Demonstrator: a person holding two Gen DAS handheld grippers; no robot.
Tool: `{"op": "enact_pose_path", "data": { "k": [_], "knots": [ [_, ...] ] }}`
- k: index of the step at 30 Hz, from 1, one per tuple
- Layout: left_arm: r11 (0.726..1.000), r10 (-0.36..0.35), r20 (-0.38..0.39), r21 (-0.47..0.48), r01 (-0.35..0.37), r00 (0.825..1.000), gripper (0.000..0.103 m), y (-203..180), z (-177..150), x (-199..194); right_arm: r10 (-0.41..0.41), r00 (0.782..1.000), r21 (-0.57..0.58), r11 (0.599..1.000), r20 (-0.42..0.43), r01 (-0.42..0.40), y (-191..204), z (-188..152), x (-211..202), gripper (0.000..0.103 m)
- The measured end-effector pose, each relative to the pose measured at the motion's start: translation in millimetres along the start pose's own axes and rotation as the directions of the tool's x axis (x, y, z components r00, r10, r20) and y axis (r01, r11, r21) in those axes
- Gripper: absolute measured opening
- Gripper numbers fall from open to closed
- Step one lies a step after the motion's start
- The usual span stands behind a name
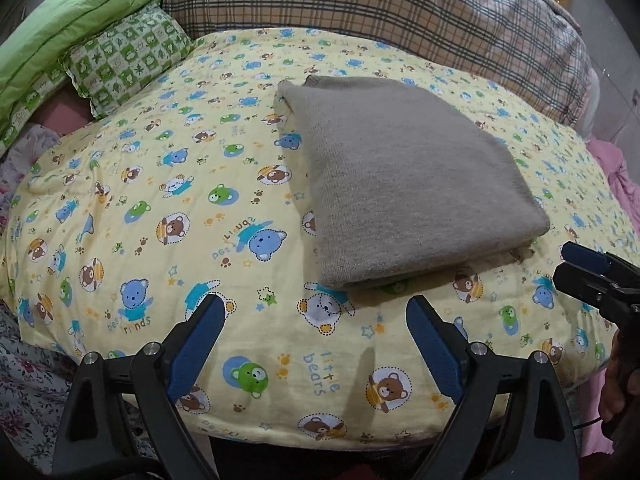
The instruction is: Fold small clothes
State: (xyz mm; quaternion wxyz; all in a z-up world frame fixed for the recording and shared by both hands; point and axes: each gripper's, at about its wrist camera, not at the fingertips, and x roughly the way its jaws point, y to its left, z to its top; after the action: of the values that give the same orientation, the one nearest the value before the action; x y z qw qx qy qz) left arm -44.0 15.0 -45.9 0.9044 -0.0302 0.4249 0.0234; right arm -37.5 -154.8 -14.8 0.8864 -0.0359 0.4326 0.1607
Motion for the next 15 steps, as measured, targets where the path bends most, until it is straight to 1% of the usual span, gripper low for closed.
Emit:
{"op": "enact_pose_path", "data": {
  "k": [4, 15],
  "knots": [
    [0.999, 0.026, -0.013, 0.019, -0.026, 1.000, 0.093, -4.4, 4.1, 2.4, -0.007, 1.000, -0.004, 1.000, -0.012, 0.007, 2.2, 1.7, 3.3, 0.087],
    [0.998, 0.041, 0.001, 0.046, -0.041, 0.999, 0.093, -16.8, 29.2, 0.2, -0.023, 0.999, -0.027, 0.999, -0.022, 0.023, 10.2, 19.2, 10.7, 0.087]
  ]
}}
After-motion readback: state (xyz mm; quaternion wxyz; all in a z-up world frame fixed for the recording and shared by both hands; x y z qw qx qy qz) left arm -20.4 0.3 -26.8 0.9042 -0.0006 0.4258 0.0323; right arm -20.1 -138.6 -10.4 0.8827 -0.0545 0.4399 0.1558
